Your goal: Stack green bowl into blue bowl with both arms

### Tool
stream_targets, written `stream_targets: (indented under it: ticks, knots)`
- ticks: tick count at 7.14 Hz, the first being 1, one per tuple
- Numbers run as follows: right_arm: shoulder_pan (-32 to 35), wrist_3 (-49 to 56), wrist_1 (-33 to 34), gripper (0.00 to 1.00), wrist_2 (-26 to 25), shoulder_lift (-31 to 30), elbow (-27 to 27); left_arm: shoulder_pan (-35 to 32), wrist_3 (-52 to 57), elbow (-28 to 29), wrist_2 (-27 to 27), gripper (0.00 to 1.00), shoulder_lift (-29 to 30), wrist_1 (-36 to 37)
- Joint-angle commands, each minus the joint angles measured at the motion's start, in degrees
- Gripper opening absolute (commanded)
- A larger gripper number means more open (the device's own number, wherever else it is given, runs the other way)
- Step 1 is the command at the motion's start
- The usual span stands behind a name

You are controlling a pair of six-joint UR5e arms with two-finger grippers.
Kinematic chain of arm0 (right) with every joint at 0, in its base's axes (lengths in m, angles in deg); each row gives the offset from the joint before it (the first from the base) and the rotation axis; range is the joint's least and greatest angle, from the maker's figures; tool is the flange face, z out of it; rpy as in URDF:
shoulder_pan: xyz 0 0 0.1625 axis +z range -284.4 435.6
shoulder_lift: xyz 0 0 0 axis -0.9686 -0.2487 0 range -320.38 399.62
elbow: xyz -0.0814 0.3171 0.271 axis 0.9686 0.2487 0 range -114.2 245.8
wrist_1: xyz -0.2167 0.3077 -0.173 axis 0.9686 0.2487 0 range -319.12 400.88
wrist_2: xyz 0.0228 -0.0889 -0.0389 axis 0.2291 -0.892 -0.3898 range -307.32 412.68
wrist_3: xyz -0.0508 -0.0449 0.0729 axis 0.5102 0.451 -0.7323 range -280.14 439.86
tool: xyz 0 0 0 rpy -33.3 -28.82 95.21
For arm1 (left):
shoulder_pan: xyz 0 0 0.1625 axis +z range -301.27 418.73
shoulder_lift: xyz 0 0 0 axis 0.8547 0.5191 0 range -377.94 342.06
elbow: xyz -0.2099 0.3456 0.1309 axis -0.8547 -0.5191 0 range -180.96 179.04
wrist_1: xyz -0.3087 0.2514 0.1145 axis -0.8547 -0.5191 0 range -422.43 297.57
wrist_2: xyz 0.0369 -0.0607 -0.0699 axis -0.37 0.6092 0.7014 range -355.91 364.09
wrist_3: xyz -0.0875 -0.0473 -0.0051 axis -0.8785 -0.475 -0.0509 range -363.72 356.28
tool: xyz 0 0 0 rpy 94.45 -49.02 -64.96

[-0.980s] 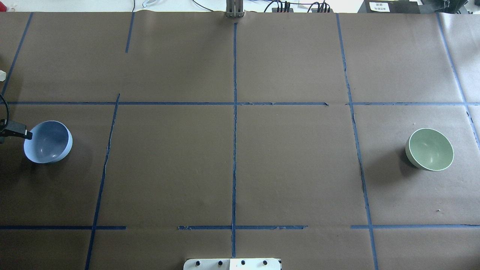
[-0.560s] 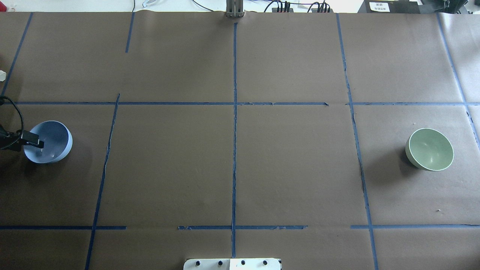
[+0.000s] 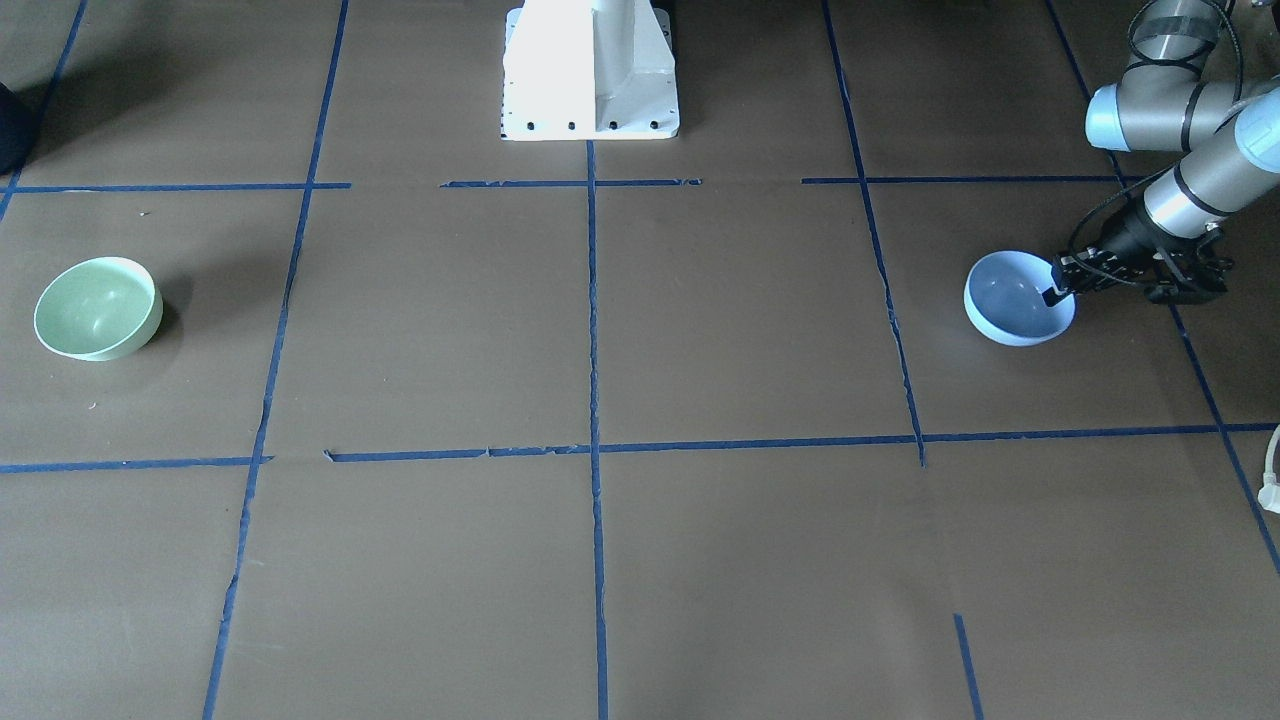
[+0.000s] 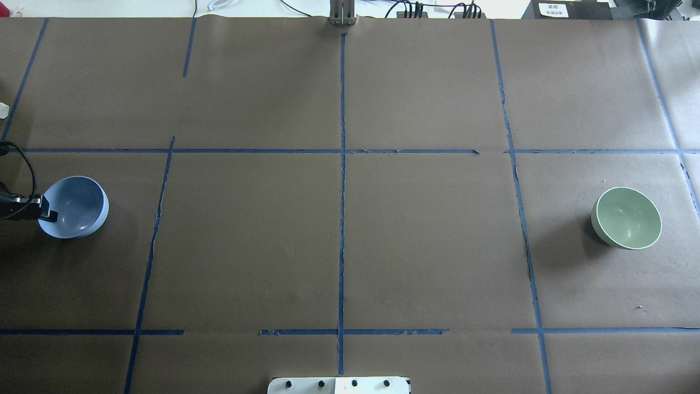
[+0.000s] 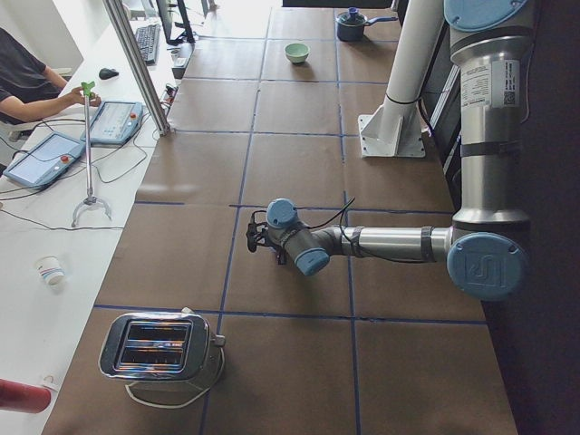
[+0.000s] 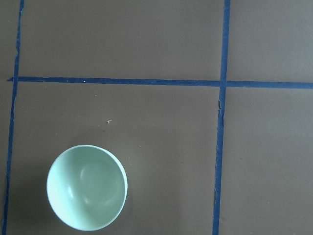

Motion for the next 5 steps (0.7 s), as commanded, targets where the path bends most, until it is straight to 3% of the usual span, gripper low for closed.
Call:
stream_targets:
  ticks: [1, 3, 4, 5]
  knots:
    - [-0.09, 0.07, 0.02, 1.0, -0.22, 0.1, -0.06, -2.96, -0.13, -5.92, 4.34, 0.0, 1.1, 7.8]
    - [-0.35, -0.02, -0.07, 1.0, -0.05, 0.1, -0.06, -2.9, -1.18, -15.06, 3.83, 0.0, 9.24, 26.24]
    - [-0.87, -1.41, -0.07, 1.0, -0.13, 0.1, -0.06, -1.25, -8.15, -15.79, 3.13, 0.0, 17.47, 31.55]
    - [-1.92, -5.69, -1.2, 1.0, -0.14, 0.18, -0.59, 4.95, -17.18, -15.88, -1.66, 0.0, 22.25, 31.95]
